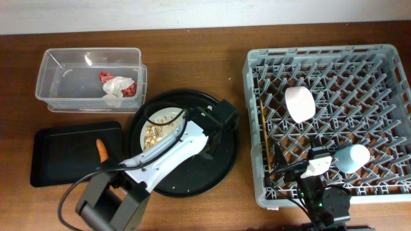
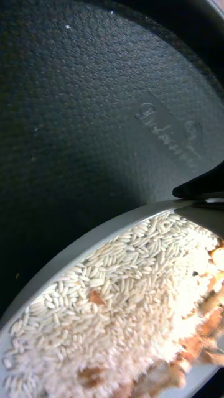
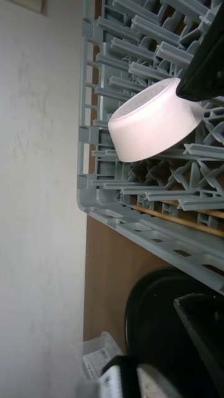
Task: Sort waste into correct bins and load items into the dishwasher rack
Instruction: 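Grasp the white plate's rim with the left gripper and lift it, then tilt the plate over the black rectangular tray to dump food scraps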
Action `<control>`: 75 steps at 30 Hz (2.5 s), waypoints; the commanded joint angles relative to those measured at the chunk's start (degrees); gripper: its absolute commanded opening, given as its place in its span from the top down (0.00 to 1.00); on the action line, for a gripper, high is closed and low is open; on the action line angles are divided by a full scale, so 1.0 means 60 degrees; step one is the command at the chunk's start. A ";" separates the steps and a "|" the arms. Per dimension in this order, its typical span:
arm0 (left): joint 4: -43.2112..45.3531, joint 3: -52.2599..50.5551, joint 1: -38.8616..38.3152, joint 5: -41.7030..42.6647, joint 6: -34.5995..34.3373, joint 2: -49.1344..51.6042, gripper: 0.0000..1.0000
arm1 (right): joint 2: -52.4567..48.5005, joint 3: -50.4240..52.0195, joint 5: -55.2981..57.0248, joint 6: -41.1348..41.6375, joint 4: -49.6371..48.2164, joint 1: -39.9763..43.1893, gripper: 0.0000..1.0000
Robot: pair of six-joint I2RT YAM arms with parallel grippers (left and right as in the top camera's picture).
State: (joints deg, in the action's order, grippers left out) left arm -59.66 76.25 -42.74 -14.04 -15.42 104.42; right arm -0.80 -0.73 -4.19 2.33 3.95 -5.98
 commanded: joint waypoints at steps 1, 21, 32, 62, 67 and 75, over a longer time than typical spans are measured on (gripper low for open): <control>-0.0317 0.0372 0.0412 -0.0696 0.0047 -0.0998 1.00 | 0.0073 0.0069 -0.0051 -0.0066 0.0015 0.0066 0.02; -0.1100 0.0350 0.6437 0.4014 0.1483 -0.2280 1.00 | 0.0073 0.0069 -0.0051 -0.0066 0.0015 0.0066 0.02; -0.1421 0.0244 0.9209 0.7530 0.3315 -0.2288 1.00 | 0.0073 0.0069 -0.0051 -0.0066 0.0015 0.0066 0.02; -0.3537 -0.0812 1.5151 1.3886 0.7839 -0.2590 1.00 | 0.0073 0.0069 -0.0051 -0.0066 0.0015 0.0066 0.02; -0.3683 -0.0812 1.5151 1.3905 0.7876 -0.2641 1.00 | 0.0073 0.0069 -0.0051 -0.0066 0.0015 0.0066 0.02; -0.3574 -0.0812 1.5151 1.3777 0.7868 -0.3246 1.00 | 0.0073 0.0069 -0.0051 -0.0066 0.0015 0.0066 0.02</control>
State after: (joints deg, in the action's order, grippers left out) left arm -81.01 71.66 47.99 67.11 30.35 87.39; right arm -0.80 -0.73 -4.19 2.31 3.95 -5.98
